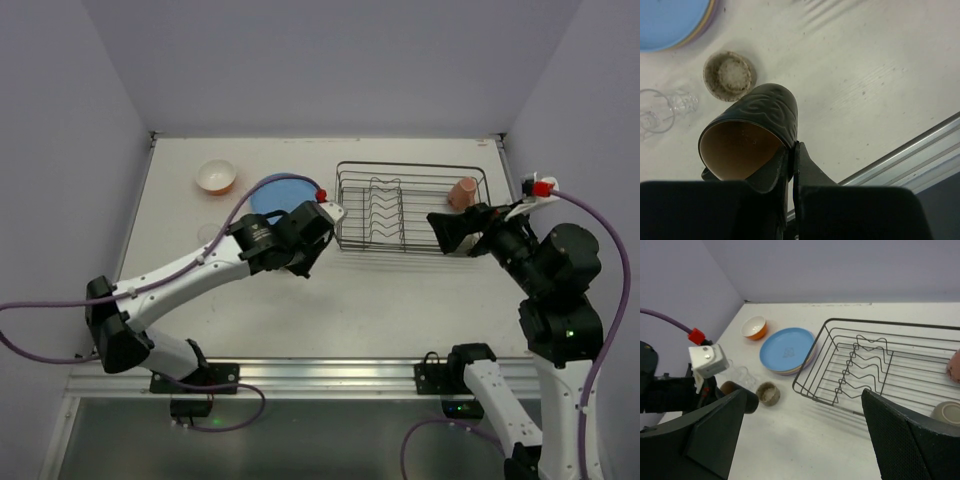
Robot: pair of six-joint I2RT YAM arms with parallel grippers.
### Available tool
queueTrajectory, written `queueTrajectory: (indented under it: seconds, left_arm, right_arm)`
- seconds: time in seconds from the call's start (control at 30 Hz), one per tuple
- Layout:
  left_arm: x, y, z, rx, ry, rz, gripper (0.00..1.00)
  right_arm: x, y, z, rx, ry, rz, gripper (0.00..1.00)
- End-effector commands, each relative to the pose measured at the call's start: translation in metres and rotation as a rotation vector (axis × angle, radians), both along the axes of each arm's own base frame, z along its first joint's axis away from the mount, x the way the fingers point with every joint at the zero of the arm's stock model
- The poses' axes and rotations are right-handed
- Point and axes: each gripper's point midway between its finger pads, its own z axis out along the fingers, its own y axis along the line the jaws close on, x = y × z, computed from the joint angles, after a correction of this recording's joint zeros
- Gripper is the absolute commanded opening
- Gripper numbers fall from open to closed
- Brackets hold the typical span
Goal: Unload the mixed dishes from the dish rack
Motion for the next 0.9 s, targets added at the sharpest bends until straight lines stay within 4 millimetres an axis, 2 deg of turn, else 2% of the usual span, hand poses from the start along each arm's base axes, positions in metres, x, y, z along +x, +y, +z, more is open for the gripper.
queueTrajectory:
  seconds: [0.0, 0.1, 0.3, 0.4, 0.53, 0.8, 0.87]
  left_arm:
    - [-0.012, 0.011, -0.013, 0.188, 0.025, -0.057, 0.0]
    - [-0.014, -0.002, -0.03, 0.234, 0.043, -0.098, 0.0]
    - [-0.023, -0.018, -0.082, 0.335, 0.142, -0.171, 0.0]
    - [-0.028, -0.026, -0.097, 0.349, 0.17, -0.217, 0.0]
    - [-0.032, -0.036, -0.104, 0.302, 0.179, -0.269, 0.0]
    - [-0.026, -0.038, -0.12, 0.311, 0.193, -0.271, 0.0]
    - [-0.023, -0.031, -0.13, 0.325, 0.21, -0.254, 0.0]
  right_arm:
    - [0.005, -0.006, -0.015, -0.052, 0.045, -0.024, 0.99]
    - [0.007, -0.008, -0.018, -0.066, 0.055, -0.035, 0.99]
    - [0.009, -0.008, -0.021, -0.075, 0.067, -0.032, 0.99]
    - [0.008, -0.007, -0.022, -0.081, 0.066, -0.025, 0.99]
    - [0.008, -0.006, -0.023, -0.084, 0.065, -0.021, 0.99]
    - [0.005, -0.003, -0.021, -0.086, 0.052, 0.0, 0.99]
    - [0.004, -0.002, -0.022, -0.087, 0.048, 0.002, 0.99]
